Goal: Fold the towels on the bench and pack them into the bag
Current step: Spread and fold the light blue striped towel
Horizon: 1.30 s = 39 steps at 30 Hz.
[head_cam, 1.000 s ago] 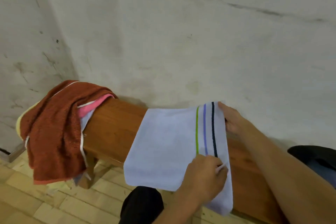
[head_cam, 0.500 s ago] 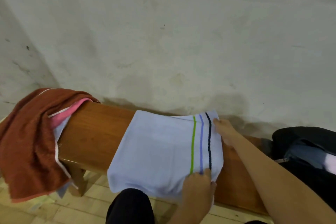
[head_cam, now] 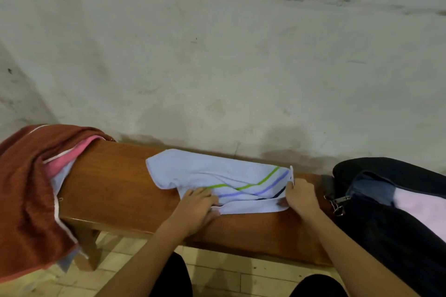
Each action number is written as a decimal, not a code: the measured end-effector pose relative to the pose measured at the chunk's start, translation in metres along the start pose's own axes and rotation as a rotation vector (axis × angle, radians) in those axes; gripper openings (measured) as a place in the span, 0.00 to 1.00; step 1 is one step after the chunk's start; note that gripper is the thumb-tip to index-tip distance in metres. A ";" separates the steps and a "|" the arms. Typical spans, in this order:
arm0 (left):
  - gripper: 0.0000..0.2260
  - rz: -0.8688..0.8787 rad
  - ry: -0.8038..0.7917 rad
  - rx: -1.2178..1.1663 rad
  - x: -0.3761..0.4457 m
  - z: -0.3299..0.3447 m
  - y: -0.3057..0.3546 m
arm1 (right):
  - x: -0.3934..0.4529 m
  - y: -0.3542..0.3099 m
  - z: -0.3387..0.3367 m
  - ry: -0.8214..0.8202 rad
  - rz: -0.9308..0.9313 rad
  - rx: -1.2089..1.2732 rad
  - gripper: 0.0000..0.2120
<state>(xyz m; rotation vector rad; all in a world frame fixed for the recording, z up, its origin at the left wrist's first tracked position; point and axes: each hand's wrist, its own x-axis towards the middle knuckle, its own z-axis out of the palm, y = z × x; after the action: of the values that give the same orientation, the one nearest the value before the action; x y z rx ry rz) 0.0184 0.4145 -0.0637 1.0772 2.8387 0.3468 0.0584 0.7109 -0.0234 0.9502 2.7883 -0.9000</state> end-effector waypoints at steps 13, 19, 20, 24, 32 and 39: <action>0.05 -0.240 0.054 -0.423 -0.058 -0.015 -0.019 | -0.047 0.023 0.007 -0.111 0.089 0.431 0.06; 0.12 -0.261 0.257 -0.223 -0.053 -0.018 -0.010 | -0.051 0.017 0.003 -0.144 0.135 0.560 0.11; 0.12 -0.259 0.285 -0.214 -0.053 -0.015 -0.009 | -0.052 0.016 0.003 -0.137 0.139 0.566 0.11; 0.05 -0.343 0.343 -0.326 -0.058 -0.003 -0.002 | -0.055 0.016 0.006 -0.097 0.173 0.587 0.13; 0.03 -0.500 0.446 -0.630 -0.060 0.001 0.001 | -0.053 0.025 0.012 -0.058 0.115 0.534 0.06; 0.07 -0.616 0.513 -0.728 -0.058 0.001 0.003 | -0.052 0.042 0.019 0.064 -0.065 0.195 0.06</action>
<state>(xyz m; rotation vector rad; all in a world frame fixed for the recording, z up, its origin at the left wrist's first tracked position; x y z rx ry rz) 0.0639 0.3787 -0.0643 -0.0413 2.7942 1.5814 0.1225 0.6992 -0.0487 0.9317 2.8405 -1.1895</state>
